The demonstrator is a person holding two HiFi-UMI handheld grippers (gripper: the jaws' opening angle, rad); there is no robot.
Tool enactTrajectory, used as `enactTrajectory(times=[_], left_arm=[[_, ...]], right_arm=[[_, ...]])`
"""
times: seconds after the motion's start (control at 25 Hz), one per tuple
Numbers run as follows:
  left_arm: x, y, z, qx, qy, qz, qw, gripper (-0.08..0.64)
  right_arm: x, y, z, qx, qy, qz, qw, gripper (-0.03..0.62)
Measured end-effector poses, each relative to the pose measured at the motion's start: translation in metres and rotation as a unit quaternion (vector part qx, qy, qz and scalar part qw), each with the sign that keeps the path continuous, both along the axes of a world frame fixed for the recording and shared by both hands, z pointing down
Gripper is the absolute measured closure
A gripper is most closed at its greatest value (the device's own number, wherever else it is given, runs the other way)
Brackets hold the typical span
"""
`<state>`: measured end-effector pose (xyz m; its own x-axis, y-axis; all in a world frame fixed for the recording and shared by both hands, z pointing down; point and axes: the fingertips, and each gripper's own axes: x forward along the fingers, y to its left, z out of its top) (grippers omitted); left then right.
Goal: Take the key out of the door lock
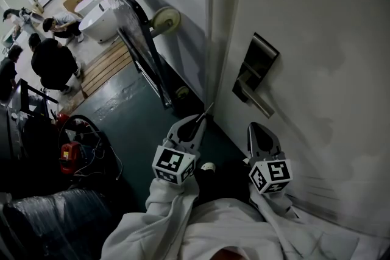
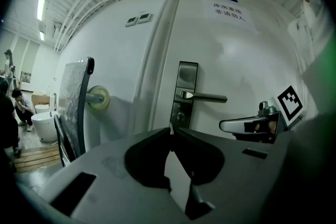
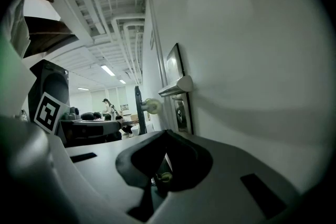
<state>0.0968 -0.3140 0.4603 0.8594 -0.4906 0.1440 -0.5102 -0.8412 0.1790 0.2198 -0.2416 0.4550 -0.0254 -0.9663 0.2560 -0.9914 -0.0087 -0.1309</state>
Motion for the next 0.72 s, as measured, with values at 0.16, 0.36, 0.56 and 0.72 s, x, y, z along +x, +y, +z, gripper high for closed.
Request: enactTrajectory(times=[0.16,0.36,0.56,0.72], left_arm=[[-0.0008,0.0003,0.0033,-0.008,0.002,0.002,1.0000,0.534],[-0.0032,-0.0011,0.0043,-0.010,0.007,0.006,0.9999,0.534],[-0.0024,-0.0014,0.0033,-0.010,0.013,0.013,0.9998,0.534],[-0.0018,-0.0009,0.0026,-0.010,0.014,0.016,0.9997,0.534]], right_arm=[[0.0023,0.0019,-0.0003,0.002,0.004,0.007,1.000,0.541],[0.0034,0.0025,-0.0001,0.001,0.004,0.015,1.000,0.541],[0.0023,0.0017,-0.0003,0.002,0.004,0.019,1.000,0.541],[-0.0001,0.0011,-0.0018,0.001,0.005,0.019,1.000,0.541]])
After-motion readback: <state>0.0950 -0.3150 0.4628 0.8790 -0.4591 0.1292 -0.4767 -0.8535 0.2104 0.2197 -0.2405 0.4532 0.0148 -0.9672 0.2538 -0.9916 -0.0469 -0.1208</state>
